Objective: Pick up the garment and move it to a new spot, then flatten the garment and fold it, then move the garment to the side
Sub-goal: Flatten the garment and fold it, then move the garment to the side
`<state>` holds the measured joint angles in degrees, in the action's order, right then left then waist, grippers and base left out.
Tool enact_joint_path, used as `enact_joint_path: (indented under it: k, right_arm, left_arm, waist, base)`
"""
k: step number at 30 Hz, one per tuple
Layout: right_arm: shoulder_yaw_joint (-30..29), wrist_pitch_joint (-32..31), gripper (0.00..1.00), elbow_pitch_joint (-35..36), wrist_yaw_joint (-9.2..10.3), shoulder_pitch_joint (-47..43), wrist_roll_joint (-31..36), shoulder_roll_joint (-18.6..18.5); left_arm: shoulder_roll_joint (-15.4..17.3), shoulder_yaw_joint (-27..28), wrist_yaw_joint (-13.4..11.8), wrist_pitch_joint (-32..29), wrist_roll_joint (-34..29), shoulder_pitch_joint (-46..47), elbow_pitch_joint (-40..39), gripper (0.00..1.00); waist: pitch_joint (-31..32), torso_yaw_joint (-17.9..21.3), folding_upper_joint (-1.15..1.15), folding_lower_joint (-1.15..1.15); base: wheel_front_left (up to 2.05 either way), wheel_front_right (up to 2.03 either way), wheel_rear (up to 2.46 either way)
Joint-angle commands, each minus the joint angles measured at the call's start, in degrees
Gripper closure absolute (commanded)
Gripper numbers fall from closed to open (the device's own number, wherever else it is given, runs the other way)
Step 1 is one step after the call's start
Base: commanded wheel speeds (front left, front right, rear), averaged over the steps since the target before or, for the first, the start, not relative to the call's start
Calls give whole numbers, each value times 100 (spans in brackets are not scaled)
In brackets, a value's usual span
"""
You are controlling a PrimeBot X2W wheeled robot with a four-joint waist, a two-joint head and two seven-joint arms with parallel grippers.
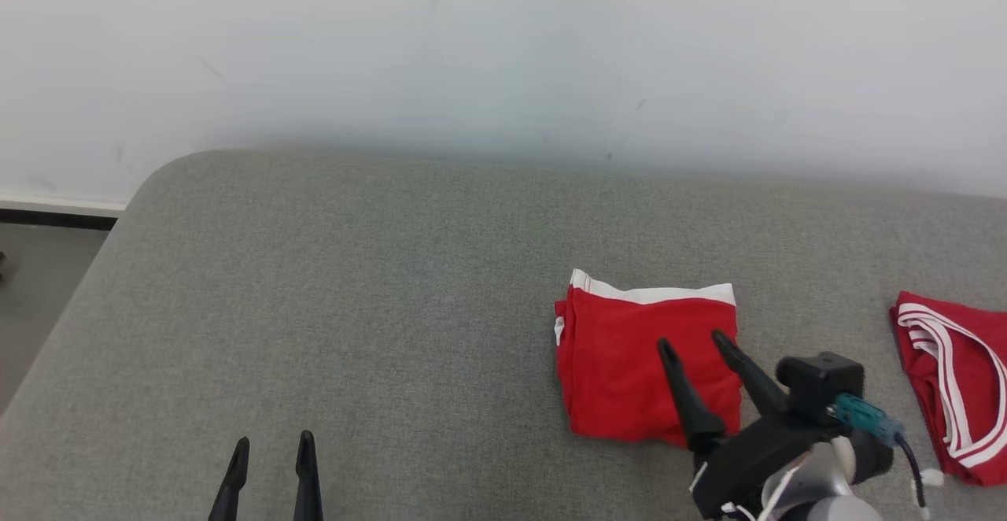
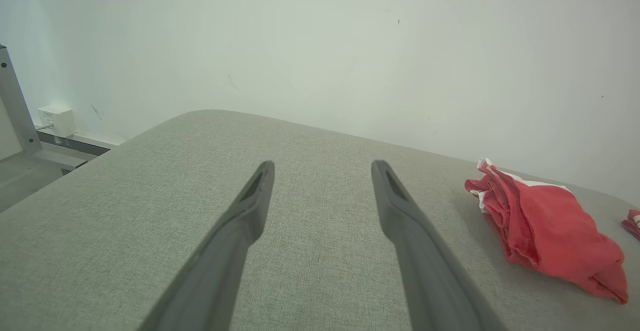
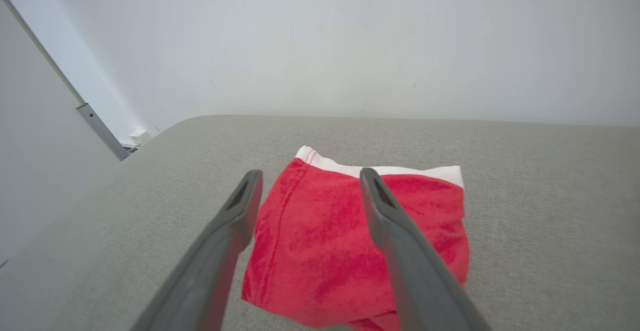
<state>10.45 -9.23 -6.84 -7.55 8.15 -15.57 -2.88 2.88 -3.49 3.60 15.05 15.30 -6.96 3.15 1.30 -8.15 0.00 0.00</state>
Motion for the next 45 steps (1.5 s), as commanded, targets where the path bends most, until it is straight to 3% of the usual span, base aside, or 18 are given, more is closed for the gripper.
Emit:
enact_joint_path:
  k: [1,8,19,30,45]
  right_arm:
    - [-142,134,0,64,15,-130,54,-1]
    - [-987,697,0,201,15,-602,289,0]
    - [-1449,1346,0,44,16,-1042,618,-1]
    - [-1394,1572,0,-447,16,-1173,769,-1]
    - [-1418,1522,0,-456,16,-1146,773,-1]
  left_arm:
    - [0,32,20,14,-84,-55,-7,0]
    - [-1,226,65,14,-195,40,58,0]
    - [0,399,191,14,-470,92,273,0]
    - [1,429,253,14,-633,-71,550,0]
    - [1,499,304,14,-643,-121,600,0]
  waist:
    - [73,89,0,0]
    - [181,268,0,0]
    - [296,568,0,0]
    - [361,757,0,0]
    - [357,743,0,0]
  base:
    - [0,0,0]
    - [0,0,0]
    - [0,0,0]
    - [0,0,0]
    - [0,0,0]
